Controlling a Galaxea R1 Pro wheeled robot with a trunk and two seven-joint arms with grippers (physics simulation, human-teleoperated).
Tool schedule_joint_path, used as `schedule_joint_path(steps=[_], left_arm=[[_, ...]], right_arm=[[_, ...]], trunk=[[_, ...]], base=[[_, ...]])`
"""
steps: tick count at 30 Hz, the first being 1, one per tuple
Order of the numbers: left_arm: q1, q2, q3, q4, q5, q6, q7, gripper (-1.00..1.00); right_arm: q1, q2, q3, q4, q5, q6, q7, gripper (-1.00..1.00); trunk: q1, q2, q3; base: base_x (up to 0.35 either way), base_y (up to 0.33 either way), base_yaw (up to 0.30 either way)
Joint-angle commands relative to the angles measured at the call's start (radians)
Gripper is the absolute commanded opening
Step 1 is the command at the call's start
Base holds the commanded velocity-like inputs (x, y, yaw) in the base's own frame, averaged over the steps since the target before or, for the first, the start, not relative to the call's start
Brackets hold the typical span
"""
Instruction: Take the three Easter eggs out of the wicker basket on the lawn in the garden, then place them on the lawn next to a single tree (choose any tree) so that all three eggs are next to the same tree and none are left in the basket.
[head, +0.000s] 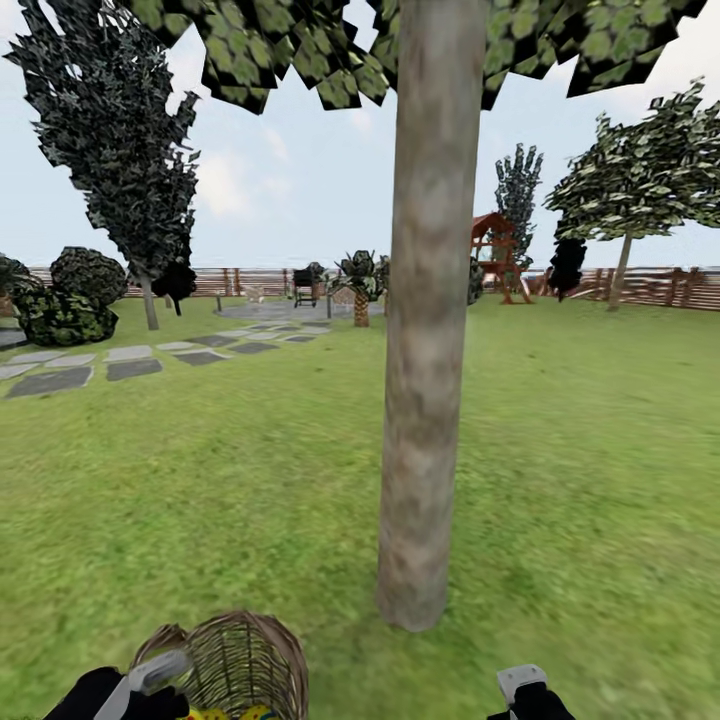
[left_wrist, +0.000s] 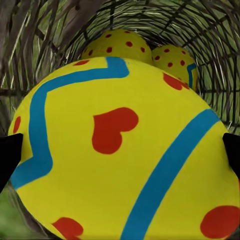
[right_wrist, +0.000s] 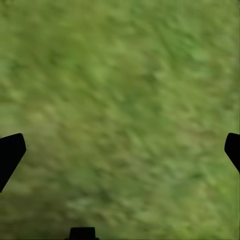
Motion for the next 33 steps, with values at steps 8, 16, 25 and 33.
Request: schedule_joint_path(steps=[8,16,25,33], left_arm=[[-0.001,-0.001,0.007,-0.001,-0.001,0.005,-0.003,-1.00],[-0.001,-0.001,0.007,-0.002,-0.001,0.006,-0.003,-1.00],[-0.001,-0.001,0.007,-0.001,-0.001,0.005,-0.003,-1.00],[-0.001,-0.001,0.007,-0.001,-0.001,0.005,-0.003,-1.00]], right_arm=[[0.000,-0.001,0.006,-0.002,0.005,0.007,-0.001,1.00],[0.000,-0.001,0.006,-0.002,0.005,0.007,-0.001,1.00],[0.000,-0.001,0.006,-0.002,0.005,0.007,-0.001,1.00],[0.000,0.001,0.007,0.000,0.005,0.007,-0.001,1.00]], trunk=[[-0.031,0.056,0.024],[-0.062,0.112,0.049],[-0.096,0.175,0.077],[-0.127,0.231,0.102]], base=[[0.000,0.000,0.221],[0.000,0.000,0.246],[0.000,0.000,0.049],[0.000,0.000,0.037]])
